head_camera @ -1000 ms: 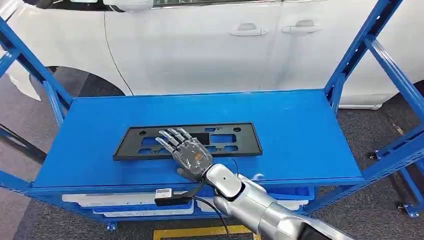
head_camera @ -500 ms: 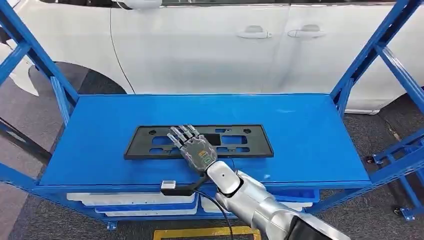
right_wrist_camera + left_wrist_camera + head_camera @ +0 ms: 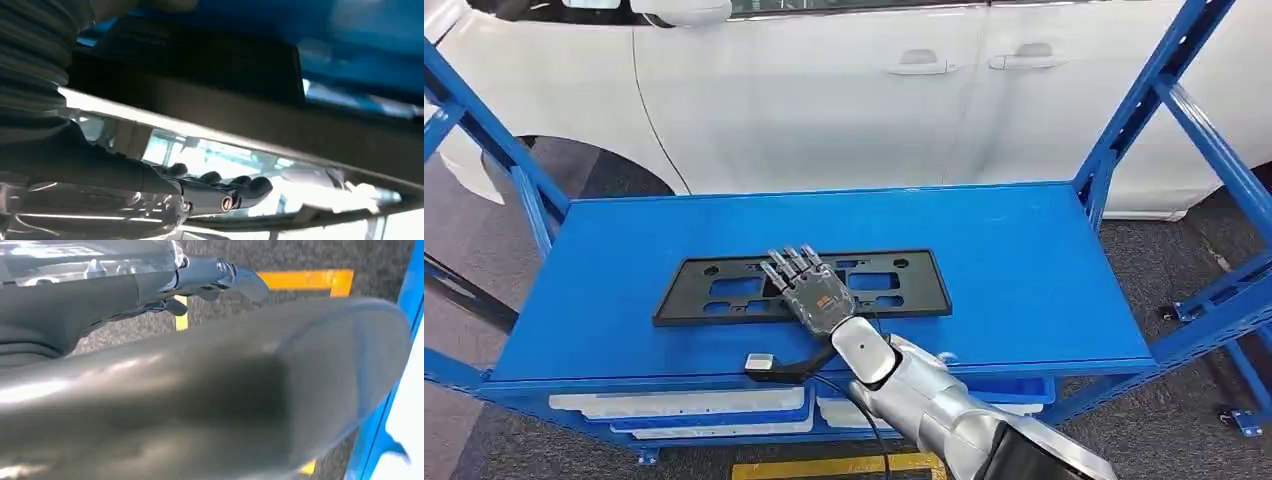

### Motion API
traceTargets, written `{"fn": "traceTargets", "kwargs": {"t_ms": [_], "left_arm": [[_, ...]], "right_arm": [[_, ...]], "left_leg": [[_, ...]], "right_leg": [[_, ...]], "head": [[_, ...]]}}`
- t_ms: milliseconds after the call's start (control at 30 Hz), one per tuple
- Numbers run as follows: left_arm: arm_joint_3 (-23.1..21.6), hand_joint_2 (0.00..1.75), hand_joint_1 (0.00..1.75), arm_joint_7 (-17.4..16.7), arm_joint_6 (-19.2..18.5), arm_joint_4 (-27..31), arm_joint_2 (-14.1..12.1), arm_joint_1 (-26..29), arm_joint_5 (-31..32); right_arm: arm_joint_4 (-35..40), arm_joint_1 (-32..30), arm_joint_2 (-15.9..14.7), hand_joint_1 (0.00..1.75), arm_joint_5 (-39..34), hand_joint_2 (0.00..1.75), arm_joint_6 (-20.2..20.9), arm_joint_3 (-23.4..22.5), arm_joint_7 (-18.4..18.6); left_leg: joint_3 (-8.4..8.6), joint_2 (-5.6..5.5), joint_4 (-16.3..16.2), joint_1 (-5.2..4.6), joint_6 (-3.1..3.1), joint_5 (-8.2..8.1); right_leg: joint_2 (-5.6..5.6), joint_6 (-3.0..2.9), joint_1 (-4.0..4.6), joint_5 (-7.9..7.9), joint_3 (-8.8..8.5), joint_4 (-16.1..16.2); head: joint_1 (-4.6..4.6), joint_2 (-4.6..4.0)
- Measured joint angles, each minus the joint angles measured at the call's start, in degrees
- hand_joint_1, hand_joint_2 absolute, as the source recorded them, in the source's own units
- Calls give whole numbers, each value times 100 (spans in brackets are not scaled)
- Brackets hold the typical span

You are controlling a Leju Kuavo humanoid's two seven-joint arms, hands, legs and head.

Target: Take the parts from the cabinet and place them on the table.

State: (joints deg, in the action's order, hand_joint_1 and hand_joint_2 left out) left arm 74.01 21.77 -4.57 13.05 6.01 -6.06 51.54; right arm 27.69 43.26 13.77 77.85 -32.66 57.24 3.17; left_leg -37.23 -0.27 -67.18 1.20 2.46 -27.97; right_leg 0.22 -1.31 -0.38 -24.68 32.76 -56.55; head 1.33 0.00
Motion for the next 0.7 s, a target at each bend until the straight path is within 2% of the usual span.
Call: {"fn": "traceTargets", "kwargs": {"t_ms": [33, 67, 100, 200, 233, 267, 300, 333, 367, 400, 433, 467, 500, 533, 567, 600, 633, 700], "left_arm": [[0, 0, 0, 4, 0, 0, 0, -10, 0], [0, 0, 0, 9, 0, 0, 0, -25, 0], [-4, 0, 0, 15, -6, 0, 2, -43, 0], [-7, 0, 0, 24, -33, 0, 2, -46, 0], [-9, 0, 0, 28, -46, 0, 9, -51, 0], [-11, 0, 0, 33, -57, 0, 9, -57, 0], [-13, 0, 0, 37, -68, 0, 9, -65, 0], [-13, 0, 0, 46, -68, 0, 7, -75, -2], [-13, 0, 0, 59, -72, 0, 7, -78, -13], [-13, 0, 0, 63, -79, 0, 7, -74, -17], [-13, 0, 0, 79, -92, 0, 9, -70, -26], [-13, 0, 0, 107, -112, 0, 9, -70, -46], [-13, 0, 0, 140, -129, 0, 9, -74, -55], [-13, 0, 0, 168, -142, 0, 13, -81, -59], [-15, 0, 0, 177, -155, 0, 20, -86, -59], [-15, 0, 0, 183, -162, -2, 31, -92, -61], [-13, 0, 0, 190, -166, -2, 28, -94, -63], [-15, 0, 0, 232, -177, -4, 26, -99, -79]], "right_arm": [[-31, 15, 22, 175, 9, 175, 31, -2, 44], [-66, 33, 33, 175, 9, 175, 70, -18, 61], [-99, 47, 35, 175, 9, 175, 97, -44, 75], [-182, 61, 59, 175, -17, 175, 138, -98, 77], [-201, 70, 61, 175, -24, 175, 160, -118, 74], [-216, 84, 61, 175, -37, 175, 179, -144, 74], [-225, 97, 61, 175, -52, 175, 190, -157, 74], [-238, 99, 61, 175, -55, 175, 197, -170, 74], [-264, 92, 61, 175, -59, 175, 204, -192, 74], [-284, 77, 61, 175, -65, 175, 208, -205, 66], [-300, 64, 61, 175, -72, 175, 210, -216, 46], [-306, 65, 61, 175, -72, 175, 210, -232, 24], [-306, 72, 61, 175, -72, 175, 217, -240, 18], [-306, 85, 61, 175, -74, 175, 234, -251, 2], [-306, 98, 61, 175, -72, 175, 254, -256, -11], [-306, 108, 63, 175, -72, 175, 280, -260, -15], [-304, 113, 79, 175, -74, 175, 287, -264, -24], [-302, 113, 79, 175, -72, 175, 287, -299, -30]], "left_leg": [[273, 4, 564, 12, -5, 257], [459, 11, 983, 16, -21, 290], [476, -4, 1006, -27, -82, 270], [421, -13, 978, -53, -189, 292], [444, -9, 1031, -1, -244, 329], [449, -4, 1039, 0, -271, 338], [438, 2, 1038, -2, -312, 337], [430, 5, 1037, -11, -322, 339], [419, 7, 1035, -19, -331, 336], [410, 6, 1030, -26, -332, 336], [411, 5, 1024, -30, -332, 336], [415, 0, 1019, -35, -330, 334], [422, -9, 1014, -40, -325, 330], [435, -14, 1012, -49, -318, 324], [440, -15, 1011, -52, -306, 316], [417, -16, 986, -96, -277, 302], [399, -13, 990, -79, -250, 308], [415, -11, 1019, -61, -184, 317]], "right_leg": [[4, 20, -5, -18, -4, -25], [6, 50, 0, -36, 6, -47], [12, 83, 35, -41, 30, -66], [11, 177, 13, -6, 52, -42], [12, 214, 29, -32, 63, -66], [7, 234, 10, -121, 99, -177], [2, 243, 7, -332, 253, -503], [1, 253, 1, -544, 454, -927], [1, 267, 0, -779, 738, -1503], [1, 273, 0, -882, 934, -1884], [1, 272, 1, -828, 989, -1960], [1, 256, 3, -659, 901, -1758], [1, 230, 3, -415, 699, -1338], [1, 185, 9, -139, 419, -755], [0, 124, 28, 46, 166, -246], [-7, 104, 61, -21, 117, -101], [-17, 120, 63, 7, 140, -93], [-9, 80, 78, 4, 145, -93]], "head": [[0, 0], [0, 0], [2, 0], [-11, 0], [-9, 2], [-15, 0], [-24, 0], [-26, 0], [-22, 0], [-24, 0], [-24, 0], [-24, 0], [-24, 0], [-24, 0], [-26, 0], [-15, 0], [-22, 0], [-24, 0]]}}
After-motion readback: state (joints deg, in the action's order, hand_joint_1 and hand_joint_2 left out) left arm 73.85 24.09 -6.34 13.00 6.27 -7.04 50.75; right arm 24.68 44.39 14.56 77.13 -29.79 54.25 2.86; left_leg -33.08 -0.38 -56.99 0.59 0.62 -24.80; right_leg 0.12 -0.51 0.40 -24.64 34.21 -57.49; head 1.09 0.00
